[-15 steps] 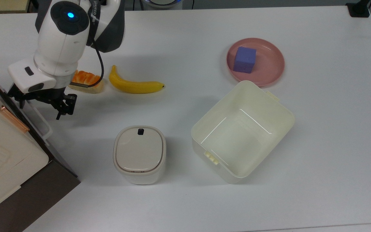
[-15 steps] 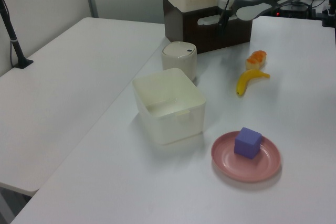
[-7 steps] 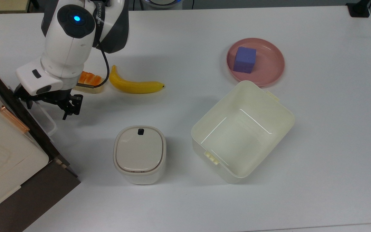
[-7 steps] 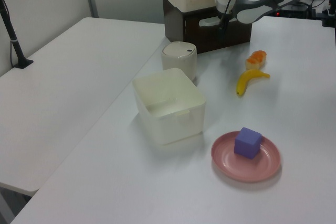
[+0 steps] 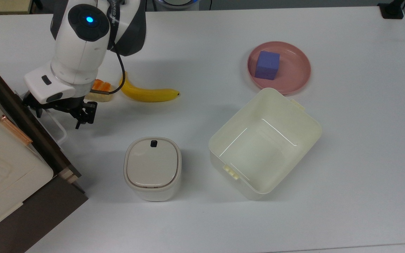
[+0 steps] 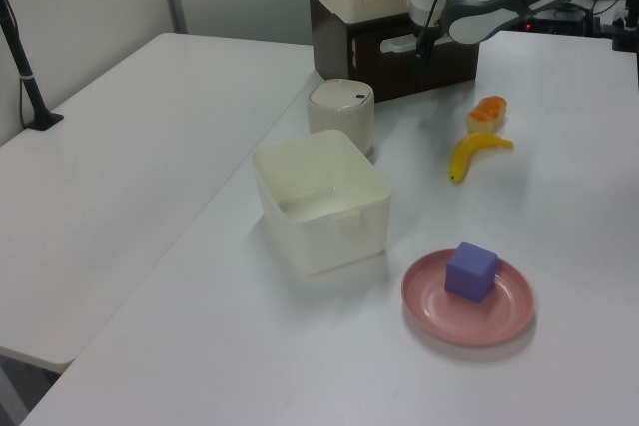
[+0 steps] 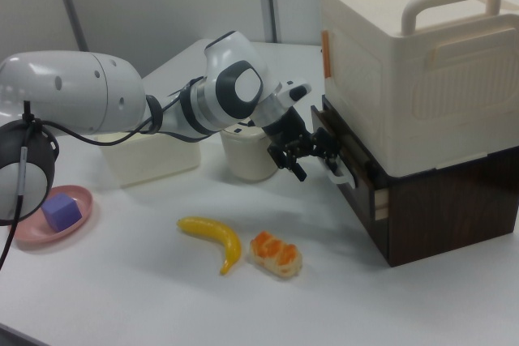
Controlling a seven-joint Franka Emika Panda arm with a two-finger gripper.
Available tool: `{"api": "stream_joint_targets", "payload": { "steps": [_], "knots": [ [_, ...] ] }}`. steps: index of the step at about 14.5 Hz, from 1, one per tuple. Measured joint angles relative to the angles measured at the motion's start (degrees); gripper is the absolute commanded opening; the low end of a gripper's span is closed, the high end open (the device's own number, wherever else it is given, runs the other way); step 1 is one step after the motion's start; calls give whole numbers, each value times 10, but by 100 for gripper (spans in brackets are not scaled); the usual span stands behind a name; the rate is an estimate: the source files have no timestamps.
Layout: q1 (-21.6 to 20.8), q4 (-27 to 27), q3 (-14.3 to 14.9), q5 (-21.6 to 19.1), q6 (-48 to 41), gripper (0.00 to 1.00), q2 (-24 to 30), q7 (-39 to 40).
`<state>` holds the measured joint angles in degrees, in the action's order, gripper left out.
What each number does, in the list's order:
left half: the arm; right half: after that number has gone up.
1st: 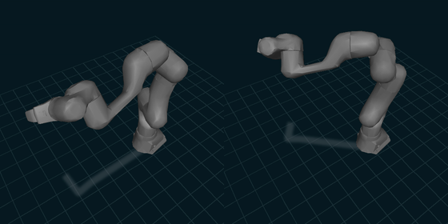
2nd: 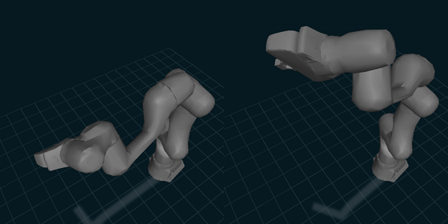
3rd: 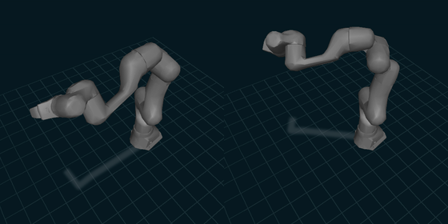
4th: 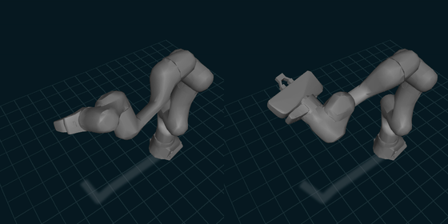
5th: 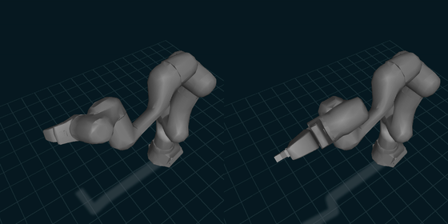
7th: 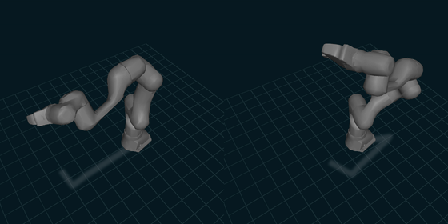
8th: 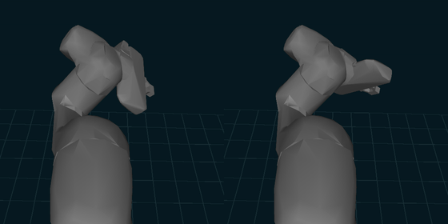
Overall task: Slide the drawer open
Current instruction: 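Pull the drawer handle outward, sliding the drawer out of the unit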
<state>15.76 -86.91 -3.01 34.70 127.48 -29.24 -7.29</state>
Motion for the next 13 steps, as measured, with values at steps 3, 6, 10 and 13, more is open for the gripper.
{"api": "stream_joint_targets", "payload": {
  "steps": [3, 6, 10, 13],
  "knots": [
    [1, 0, -9, 4, -18, 100, 2, 0],
    [5, 0, -32, 4, -51, 100, 7, -1],
    [5, -3, -61, -19, -87, 100, 18, -3],
    [5, -6, -71, -22, -104, 100, 23, -4]
  ]
}}
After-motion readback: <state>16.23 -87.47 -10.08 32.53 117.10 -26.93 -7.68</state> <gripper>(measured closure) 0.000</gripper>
